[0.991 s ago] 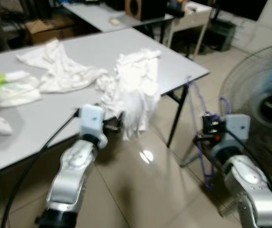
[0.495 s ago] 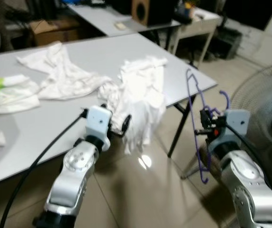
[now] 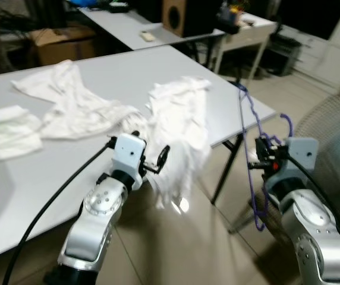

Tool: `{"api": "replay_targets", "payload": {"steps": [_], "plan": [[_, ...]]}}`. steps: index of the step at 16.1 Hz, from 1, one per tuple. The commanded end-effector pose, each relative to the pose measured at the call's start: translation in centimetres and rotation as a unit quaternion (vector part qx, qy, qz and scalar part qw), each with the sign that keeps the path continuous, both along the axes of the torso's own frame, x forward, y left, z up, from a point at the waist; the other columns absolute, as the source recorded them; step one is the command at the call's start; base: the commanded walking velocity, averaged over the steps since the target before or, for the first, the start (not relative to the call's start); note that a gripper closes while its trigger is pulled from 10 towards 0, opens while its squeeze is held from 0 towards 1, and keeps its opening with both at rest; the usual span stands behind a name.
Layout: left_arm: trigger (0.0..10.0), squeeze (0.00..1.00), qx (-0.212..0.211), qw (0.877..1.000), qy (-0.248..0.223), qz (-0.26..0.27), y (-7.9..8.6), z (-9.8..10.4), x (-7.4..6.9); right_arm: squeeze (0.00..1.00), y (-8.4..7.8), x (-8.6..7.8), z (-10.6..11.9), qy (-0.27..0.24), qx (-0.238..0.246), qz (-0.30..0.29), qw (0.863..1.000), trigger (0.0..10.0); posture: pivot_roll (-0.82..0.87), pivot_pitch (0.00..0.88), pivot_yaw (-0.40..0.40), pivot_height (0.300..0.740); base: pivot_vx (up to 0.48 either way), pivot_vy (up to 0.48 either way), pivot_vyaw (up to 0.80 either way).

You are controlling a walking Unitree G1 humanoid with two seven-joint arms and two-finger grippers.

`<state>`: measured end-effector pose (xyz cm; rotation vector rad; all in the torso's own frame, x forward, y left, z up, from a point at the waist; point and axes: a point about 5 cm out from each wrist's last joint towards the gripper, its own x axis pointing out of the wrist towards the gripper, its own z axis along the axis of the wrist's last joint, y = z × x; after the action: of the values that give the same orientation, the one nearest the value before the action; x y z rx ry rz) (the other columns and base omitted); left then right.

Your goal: Hang hanger

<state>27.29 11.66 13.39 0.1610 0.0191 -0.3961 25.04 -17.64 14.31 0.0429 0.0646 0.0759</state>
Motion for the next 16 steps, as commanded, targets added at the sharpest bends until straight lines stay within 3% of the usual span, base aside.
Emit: {"api": "replay_targets", "payload": {"steps": [1, 9, 11, 15, 16], "plan": [[10.0, 0.14, 0.004, 1.0, 0.001, 0.008, 0.6, 0.2, 0.2, 0.0, 0.4, 0.0, 0.5, -0.007, 0.002, 0.004, 1.0, 10.0, -0.16, 0.009, -0.065, 0.74, 0.364, 0.0, 0.0], [10.0, 0.13, -0.01, 0.999, 0.006, 0.031, 0.9, 0.3, 0.7, 0.0, 0.2, -0.2, 0.3, 0.0, -0.002, 0.0, 1.0, 10.0, -0.17, 0.008, -0.063, 0.74, 0.356, 0.0, 0.0], [10.0, 0.06, -0.043, 0.998, 0.016, 0.046, 0.7, -0.1, 0.5, 0.0, -0.1, -0.6, 0.0, 0.011, -0.01, 0.006, 1.0, 10.0, -0.19, 0.0, -0.073, 0.74, 0.0, 0.0, 0.0], [10.0, 0.06, -0.048, 0.998, 0.025, -0.025, -0.5, -0.5, 0.5, 0.0, -2.1, -1.1, 0.5, 0.018, -0.034, -0.006, 0.999, 10.0, -0.23, 0.0, -0.025, 0.74, 0.0, 0.0, 0.0], [10.0, 0.14, -0.058, 0.997, 0.034, -0.041, -0.6, -0.5, 0.7, 0.0, -3.0, -1.4, 0.5, 0.025, -0.044, -0.017, 0.999, 10.0, -0.24, 0.0, -0.006, 0.74, 0.0, 0.0, 0.0]]}}
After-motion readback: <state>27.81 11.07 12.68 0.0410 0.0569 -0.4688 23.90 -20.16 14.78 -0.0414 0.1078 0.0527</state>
